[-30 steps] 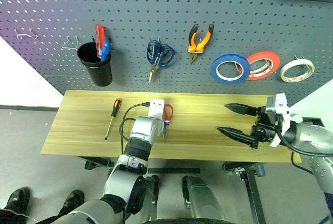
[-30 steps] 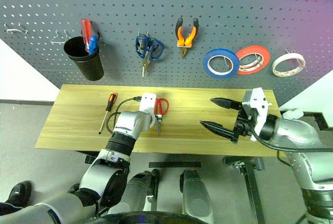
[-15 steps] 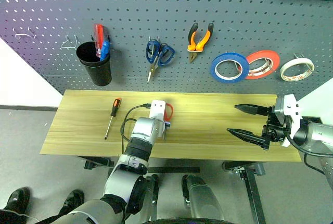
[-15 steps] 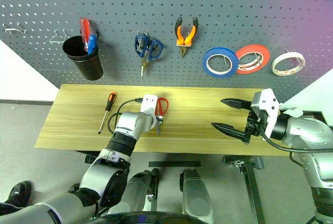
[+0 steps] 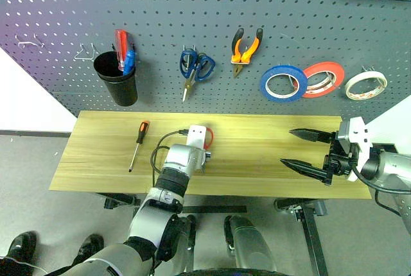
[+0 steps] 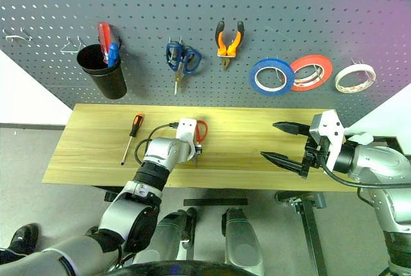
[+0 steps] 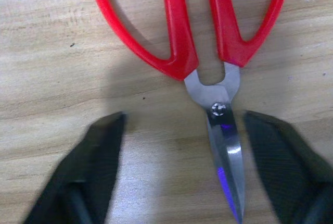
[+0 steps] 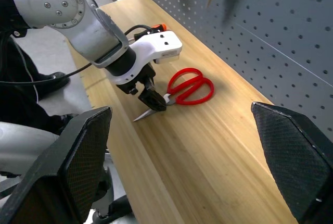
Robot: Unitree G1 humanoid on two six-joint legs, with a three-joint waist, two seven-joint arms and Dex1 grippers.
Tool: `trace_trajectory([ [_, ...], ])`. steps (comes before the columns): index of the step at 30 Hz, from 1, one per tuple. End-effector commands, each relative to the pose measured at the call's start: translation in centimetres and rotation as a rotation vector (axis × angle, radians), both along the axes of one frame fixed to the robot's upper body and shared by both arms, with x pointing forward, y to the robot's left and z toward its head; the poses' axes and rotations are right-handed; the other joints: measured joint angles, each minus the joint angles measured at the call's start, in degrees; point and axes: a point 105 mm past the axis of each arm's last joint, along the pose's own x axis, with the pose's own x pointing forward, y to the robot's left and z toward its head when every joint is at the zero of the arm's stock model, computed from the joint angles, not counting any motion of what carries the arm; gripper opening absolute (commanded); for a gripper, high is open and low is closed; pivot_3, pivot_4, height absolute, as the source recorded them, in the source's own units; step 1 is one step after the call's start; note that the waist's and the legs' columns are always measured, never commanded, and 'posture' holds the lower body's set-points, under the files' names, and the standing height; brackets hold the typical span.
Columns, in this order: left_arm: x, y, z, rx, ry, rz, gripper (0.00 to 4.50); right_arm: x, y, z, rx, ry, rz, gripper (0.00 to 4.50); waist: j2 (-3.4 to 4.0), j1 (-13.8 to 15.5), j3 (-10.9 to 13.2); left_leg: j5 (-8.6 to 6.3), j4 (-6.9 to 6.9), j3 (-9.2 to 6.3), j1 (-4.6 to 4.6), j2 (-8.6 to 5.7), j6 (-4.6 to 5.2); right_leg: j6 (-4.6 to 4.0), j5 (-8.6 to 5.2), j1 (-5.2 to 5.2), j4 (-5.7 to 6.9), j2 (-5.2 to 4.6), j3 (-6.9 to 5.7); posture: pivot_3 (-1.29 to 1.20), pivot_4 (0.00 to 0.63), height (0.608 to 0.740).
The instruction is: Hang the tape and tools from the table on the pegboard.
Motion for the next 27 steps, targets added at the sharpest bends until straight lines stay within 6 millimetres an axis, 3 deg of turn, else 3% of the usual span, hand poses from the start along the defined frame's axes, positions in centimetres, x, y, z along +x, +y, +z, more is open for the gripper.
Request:
trace_trajectory([
  [1,-1.0,-5.2,1.2,-0.061,0.004,-0.099,2.19,0.0,0.1,1.5,0.006,-0.063,-0.001,4.50,0.00,-0.37,0.00,-0.01,0.02,0.00,0.00,0.00,0.01,0.01,0.01,0.01,0.00,0.00,0.00,-0.29,0.248,0.740],
  [7,-0.9,-4.8,1.2,-0.024,-0.009,-0.095,0.26,0.2,0.1,1.8,0.013,-0.072,-0.012,4.50,0.01,-0.98,0.01,-0.06,0.15,0.02,0.00,0.00,0.05,0.06,0.03,0.06,0.03,0.00,0.01,-0.28,0.251,0.740],
  [17,-0.4,-4.5,1.7,-0.054,-0.036,-0.066,0.25,0.7,0.1,1.7,0.018,-0.078,-0.014,4.50,0.01,-0.87,0.01,-0.07,0.18,0.02,0.00,0.00,0.07,0.06,0.03,0.06,0.04,0.00,0.01,-0.26,0.255,0.740],
  [27,0.5,-3.1,4.3,0.012,-0.302,-0.235,0.25,0.9,-0.5,1.1,0.040,-0.080,-0.007,4.50,0.05,-0.74,0.04,-0.12,0.19,0.03,-0.07,0.00,0.09,0.06,0.04,0.02,0.02,-0.01,0.04,-0.24,0.247,0.740],
])
